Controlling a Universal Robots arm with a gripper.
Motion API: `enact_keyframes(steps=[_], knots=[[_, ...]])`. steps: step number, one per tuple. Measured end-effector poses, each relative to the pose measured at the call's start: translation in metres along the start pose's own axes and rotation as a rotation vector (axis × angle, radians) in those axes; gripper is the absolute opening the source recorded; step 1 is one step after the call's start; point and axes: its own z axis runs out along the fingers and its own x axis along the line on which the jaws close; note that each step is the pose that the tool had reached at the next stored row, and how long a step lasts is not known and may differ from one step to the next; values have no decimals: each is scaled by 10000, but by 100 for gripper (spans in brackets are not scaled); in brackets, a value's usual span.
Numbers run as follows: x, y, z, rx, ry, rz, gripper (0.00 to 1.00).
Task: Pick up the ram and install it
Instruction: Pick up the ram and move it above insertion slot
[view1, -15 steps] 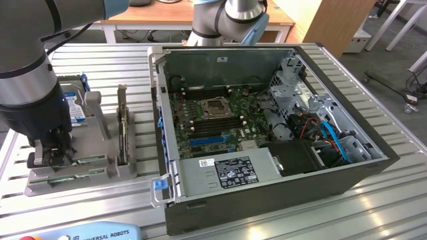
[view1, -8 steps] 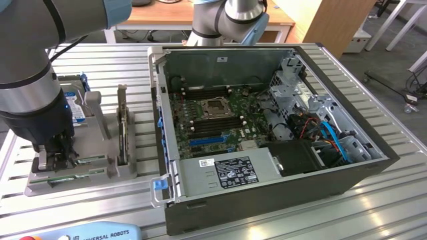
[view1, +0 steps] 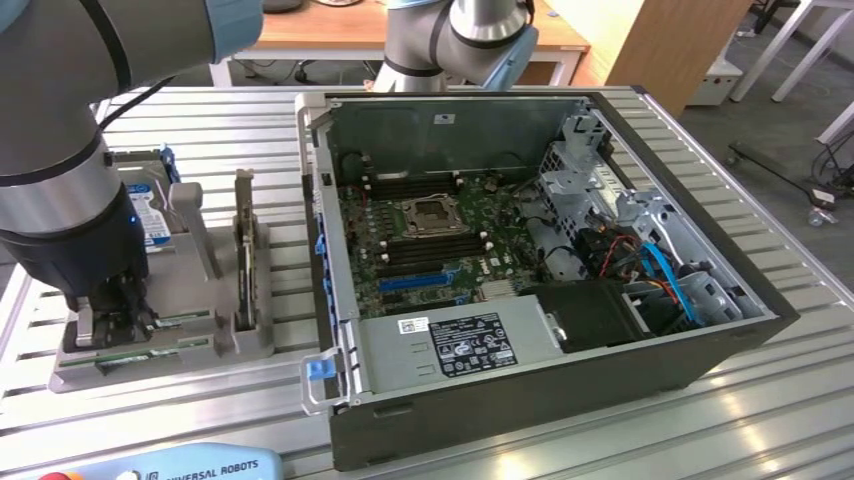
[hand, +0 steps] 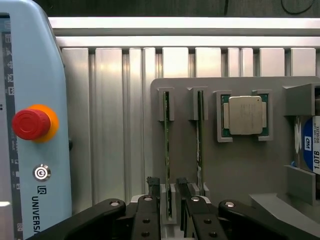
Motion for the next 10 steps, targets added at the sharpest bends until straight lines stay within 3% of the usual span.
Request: enact_keyframes(steps=[10], knots=[[13,-8,172,-2,2,-3,27]])
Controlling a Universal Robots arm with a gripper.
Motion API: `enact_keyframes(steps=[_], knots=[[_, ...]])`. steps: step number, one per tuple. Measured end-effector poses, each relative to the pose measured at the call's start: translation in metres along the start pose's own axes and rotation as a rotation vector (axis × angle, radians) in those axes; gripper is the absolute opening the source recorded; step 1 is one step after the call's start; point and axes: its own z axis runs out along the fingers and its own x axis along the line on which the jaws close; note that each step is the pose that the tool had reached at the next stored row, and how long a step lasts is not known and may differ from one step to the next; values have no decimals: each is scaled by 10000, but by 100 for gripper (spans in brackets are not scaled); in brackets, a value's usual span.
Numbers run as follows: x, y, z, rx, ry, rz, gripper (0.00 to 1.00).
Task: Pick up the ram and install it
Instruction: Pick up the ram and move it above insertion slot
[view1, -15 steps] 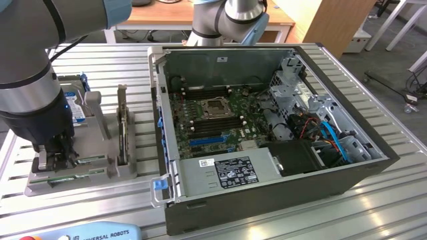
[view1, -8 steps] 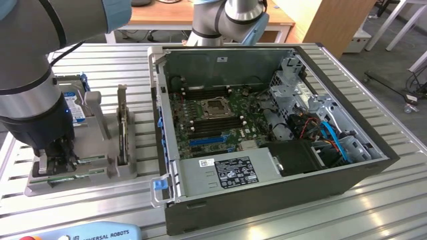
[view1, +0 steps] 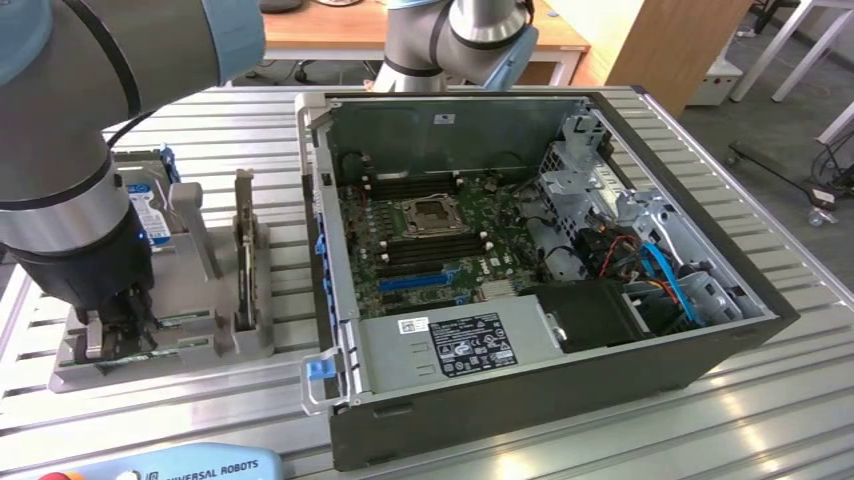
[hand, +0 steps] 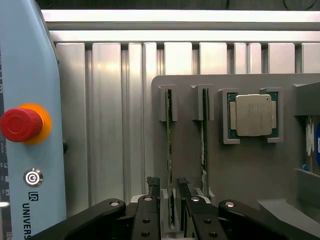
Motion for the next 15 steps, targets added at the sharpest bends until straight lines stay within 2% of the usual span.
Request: enact_keyframes(steps=[6,15], knots=[[5,-5,100,1,-1,-1,27],[5,-6,107,-4,0,-168,27]])
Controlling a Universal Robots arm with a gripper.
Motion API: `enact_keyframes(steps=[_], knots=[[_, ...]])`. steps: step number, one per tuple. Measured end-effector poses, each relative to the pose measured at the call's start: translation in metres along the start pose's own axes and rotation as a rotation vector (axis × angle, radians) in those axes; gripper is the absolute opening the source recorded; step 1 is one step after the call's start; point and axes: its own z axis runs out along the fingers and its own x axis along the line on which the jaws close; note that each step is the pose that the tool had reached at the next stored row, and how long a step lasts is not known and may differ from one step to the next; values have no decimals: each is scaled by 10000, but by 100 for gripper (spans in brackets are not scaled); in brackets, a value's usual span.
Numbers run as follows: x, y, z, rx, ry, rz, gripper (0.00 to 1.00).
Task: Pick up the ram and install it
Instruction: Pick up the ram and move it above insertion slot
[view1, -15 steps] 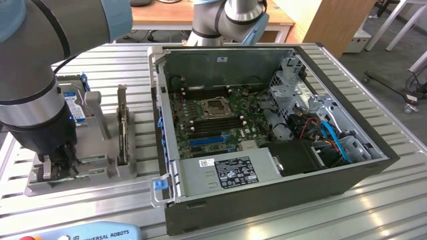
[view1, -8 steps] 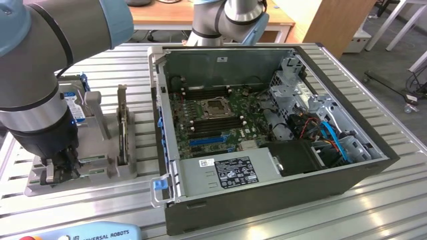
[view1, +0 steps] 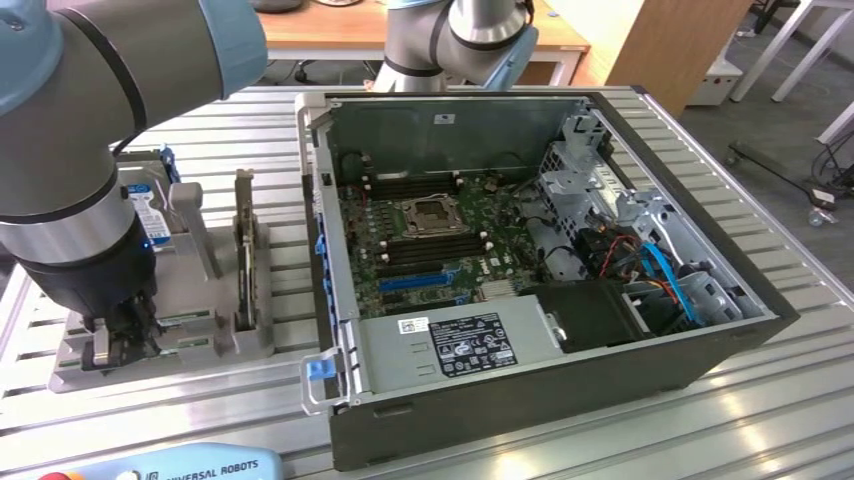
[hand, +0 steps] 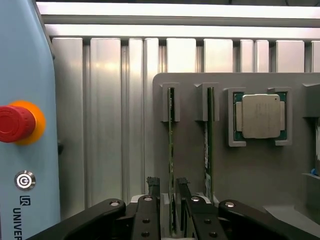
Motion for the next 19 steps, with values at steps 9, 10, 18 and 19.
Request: enact_keyframes(steps=[9,10,18,19], knots=[[-20,-1,15,-1,-4,-97,27],[-23,-1,17,0,-4,-101,27],[-34,-3,105,-1,-3,-136,27],[-42,-3,107,-2,-4,-135,27]])
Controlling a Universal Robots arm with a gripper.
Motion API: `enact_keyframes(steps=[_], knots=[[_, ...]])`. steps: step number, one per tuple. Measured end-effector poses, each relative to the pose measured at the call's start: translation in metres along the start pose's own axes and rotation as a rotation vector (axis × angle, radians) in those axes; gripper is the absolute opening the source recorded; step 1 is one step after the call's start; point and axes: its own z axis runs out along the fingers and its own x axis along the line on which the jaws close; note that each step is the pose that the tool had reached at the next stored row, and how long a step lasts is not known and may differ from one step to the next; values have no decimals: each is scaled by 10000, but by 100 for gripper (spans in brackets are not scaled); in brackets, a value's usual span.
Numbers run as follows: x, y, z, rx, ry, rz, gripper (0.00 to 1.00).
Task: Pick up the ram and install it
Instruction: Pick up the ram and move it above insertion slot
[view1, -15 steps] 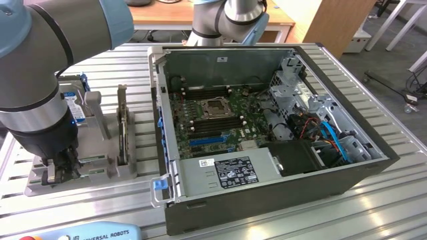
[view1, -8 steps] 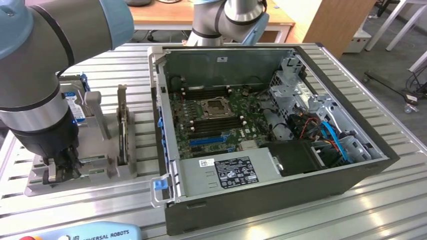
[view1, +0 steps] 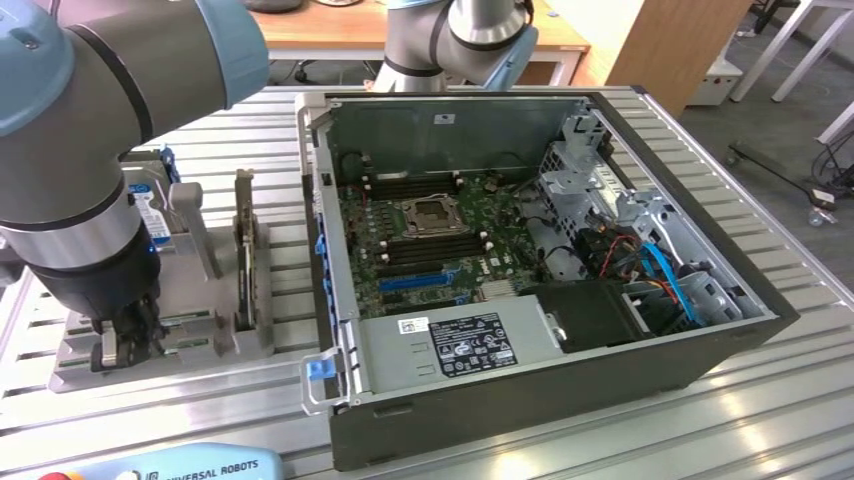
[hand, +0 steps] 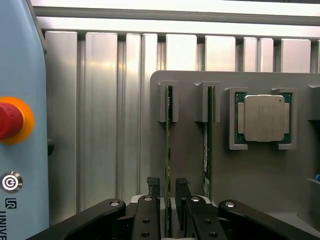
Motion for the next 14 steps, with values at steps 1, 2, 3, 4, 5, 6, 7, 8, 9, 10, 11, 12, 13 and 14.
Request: enact_keyframes(steps=[1,2,3,4,5,6,7,8,9,10,11,12,13,14], knots=[[-6,-1,2,-1,0,-2,27],[-10,-1,3,-1,0,-3,27],[-12,-2,5,0,0,-4,27],[-13,-3,10,0,0,-5,27],[-15,-3,22,-2,1,-4,27],[-16,-3,38,-1,1,-3,27],[-17,-4,51,-1,1,-3,27],[-17,-4,59,-1,1,-4,27],[-19,-4,66,-1,1,-4,27],[-20,-4,73,-2,2,-3,27],[-21,-5,80,-1,1,-4,27],[-22,-5,86,-1,1,-5,27],[-23,-6,93,-1,1,-6,27],[-24,-6,100,-1,1,-6,27]])
